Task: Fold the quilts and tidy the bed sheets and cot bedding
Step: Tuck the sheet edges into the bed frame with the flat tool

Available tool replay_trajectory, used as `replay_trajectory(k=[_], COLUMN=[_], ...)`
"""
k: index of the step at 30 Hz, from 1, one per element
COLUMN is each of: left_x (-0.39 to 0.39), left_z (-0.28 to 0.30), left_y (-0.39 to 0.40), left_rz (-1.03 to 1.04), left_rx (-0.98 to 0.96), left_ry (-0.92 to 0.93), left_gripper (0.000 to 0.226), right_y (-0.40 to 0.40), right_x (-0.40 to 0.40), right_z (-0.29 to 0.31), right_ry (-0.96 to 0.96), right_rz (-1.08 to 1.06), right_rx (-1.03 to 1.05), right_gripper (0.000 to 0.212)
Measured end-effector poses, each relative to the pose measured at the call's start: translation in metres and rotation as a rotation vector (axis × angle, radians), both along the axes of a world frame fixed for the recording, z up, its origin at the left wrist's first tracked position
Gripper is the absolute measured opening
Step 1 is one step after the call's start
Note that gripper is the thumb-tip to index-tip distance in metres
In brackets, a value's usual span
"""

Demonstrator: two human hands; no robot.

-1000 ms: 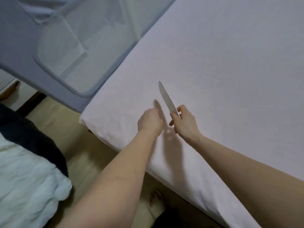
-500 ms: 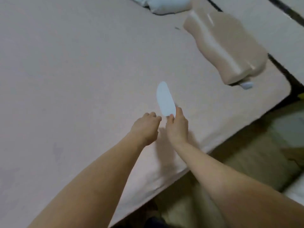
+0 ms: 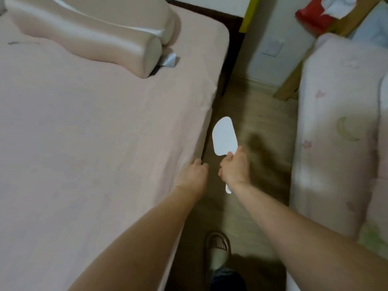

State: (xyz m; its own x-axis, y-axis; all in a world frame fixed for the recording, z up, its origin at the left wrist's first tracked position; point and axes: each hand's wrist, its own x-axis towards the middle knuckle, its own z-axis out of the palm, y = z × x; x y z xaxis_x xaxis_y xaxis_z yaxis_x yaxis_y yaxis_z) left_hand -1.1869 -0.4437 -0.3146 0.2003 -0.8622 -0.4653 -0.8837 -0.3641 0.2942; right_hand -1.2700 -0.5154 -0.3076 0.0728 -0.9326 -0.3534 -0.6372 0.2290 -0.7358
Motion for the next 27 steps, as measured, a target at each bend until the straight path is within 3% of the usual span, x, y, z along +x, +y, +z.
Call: replay_trajectory(k=[6,13,16,20,24,27], left_x=[-0.011,-0.004,0.007,0.009,0.006,0.012], left_z=[-0.061,-0.135,-0.145,-0.145,-0.150,-0.153], left_y=[-0.054,-0.104,-0.115,-0.124,-0.130,-0.130], left_rz=[0.065,-0.173,-0.279,-0.254,-0.151,-0.119], left_rx=[0.154,0.271,0.335,0.363,0.345,0.372], left_ry=[-0.239,-0.567,-0.642,-0.550,-0.309,-0.228], left_gripper=[0.060,0.036,0.028,0.024,0.022,0.022], right_y=[-0.041,-0.062,-0.066,-0.076,-0.095,-0.112], right_x=[-0.009,-0.030,-0.032,-0.032,-0.022,-0.008], right_z=[-0.051,-0.128,-0.138,-0.137,-0.128,-0.119], right_ry=[-0.031,-0.091,-0.183,-0.217,-0.250,-0.209], right_rz=[0.026,0.069,0.060,0.028,0.030,0.109], right_rx=[0.096,0.193,0.192,0.202,0.237,0.298], right_gripper=[0.011,0.026,0.014,0.008,0.015,0.015])
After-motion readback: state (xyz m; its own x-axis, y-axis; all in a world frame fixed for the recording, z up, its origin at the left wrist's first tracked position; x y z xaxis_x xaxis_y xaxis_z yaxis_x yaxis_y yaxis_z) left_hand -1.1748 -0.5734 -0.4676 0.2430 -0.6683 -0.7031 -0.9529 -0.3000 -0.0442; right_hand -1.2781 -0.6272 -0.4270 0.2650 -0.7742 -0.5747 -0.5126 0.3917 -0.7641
